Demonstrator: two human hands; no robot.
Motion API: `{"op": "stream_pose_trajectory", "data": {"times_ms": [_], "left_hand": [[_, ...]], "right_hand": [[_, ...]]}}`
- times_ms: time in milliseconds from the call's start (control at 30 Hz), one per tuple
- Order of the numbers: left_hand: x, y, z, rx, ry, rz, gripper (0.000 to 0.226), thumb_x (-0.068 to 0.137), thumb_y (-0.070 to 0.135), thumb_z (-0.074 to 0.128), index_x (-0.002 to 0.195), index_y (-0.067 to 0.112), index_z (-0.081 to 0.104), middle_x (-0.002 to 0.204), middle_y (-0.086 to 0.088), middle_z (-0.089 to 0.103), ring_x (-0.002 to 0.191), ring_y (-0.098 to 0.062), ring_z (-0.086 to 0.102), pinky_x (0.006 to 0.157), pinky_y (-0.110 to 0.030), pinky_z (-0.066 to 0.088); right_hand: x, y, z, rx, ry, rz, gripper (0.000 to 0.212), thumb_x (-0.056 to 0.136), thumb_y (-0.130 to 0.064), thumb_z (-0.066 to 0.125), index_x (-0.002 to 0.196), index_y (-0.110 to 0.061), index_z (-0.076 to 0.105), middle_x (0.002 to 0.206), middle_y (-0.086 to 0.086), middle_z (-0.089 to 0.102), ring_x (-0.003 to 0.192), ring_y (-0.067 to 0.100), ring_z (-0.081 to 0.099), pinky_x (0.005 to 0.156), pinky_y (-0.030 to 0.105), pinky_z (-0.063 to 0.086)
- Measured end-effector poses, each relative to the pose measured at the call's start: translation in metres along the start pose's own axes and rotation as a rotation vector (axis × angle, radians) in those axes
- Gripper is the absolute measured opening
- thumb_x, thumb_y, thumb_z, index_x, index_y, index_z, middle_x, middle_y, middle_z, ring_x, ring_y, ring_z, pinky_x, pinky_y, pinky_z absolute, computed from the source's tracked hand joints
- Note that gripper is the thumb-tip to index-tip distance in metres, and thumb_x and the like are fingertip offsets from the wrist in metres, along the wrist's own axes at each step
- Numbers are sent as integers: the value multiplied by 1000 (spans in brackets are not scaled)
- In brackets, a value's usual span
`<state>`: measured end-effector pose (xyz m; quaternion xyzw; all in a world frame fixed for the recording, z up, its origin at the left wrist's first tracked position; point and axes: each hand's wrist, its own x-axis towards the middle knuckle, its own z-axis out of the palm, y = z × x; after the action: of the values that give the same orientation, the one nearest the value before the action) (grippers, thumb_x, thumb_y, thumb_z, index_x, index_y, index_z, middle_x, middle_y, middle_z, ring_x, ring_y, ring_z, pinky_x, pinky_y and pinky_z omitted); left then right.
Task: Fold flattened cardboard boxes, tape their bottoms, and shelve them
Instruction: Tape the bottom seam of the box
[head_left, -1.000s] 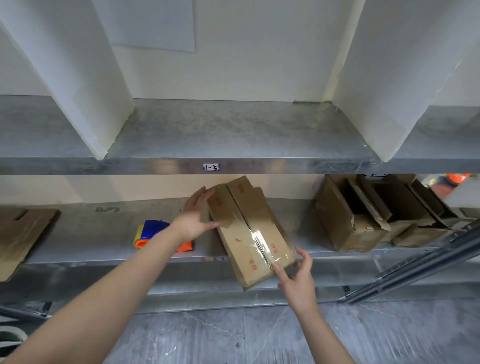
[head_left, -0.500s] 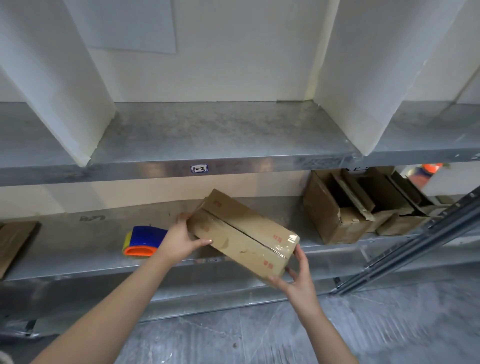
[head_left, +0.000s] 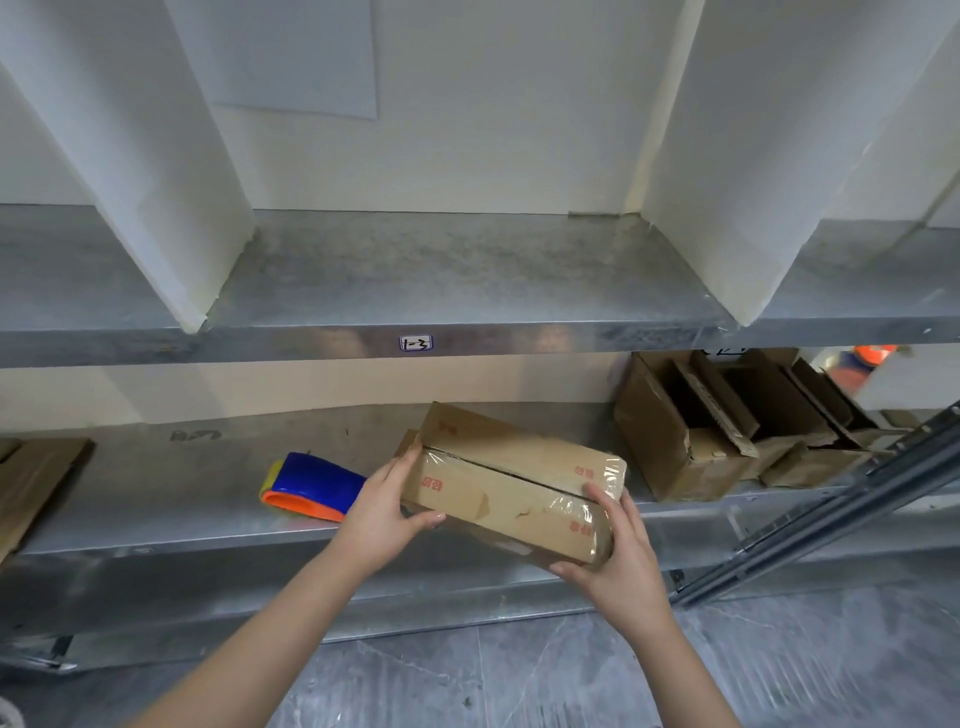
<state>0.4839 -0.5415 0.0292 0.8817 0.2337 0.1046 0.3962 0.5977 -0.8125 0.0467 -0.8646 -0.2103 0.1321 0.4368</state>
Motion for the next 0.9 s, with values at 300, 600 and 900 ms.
{"op": "stream_pose_trajectory", "data": {"times_ms": [300, 600, 900], "left_hand": [[6, -3, 0, -39, 17, -49, 101, 74, 34, 81, 151, 32, 15, 149, -2, 32, 136, -15, 33, 111, -31, 30], [58, 12, -28, 256, -215, 65, 93, 68, 50, 81, 143, 22, 32, 155, 5, 7, 144, -19, 13, 112, -31, 26], [127, 17, -45, 259, -492, 56, 110, 67, 40, 85, 150, 37, 14, 160, 7, -8, 146, -18, 9, 115, -35, 22]], "right_hand": [[46, -11, -13, 26, 78, -53, 95, 65, -8, 88, 137, -39, 33, 145, -13, 29, 133, 4, 32, 113, 29, 30], [87, 10, -13, -42, 63, 104, 85, 79, -13, 79, 149, -22, 32, 145, 3, 35, 133, 20, 40, 109, 33, 33], [87, 2, 10, 7, 318, 232, 79, 79, -27, 80, 143, -17, 34, 147, 12, 24, 117, 31, 51, 94, 42, 48]]}}
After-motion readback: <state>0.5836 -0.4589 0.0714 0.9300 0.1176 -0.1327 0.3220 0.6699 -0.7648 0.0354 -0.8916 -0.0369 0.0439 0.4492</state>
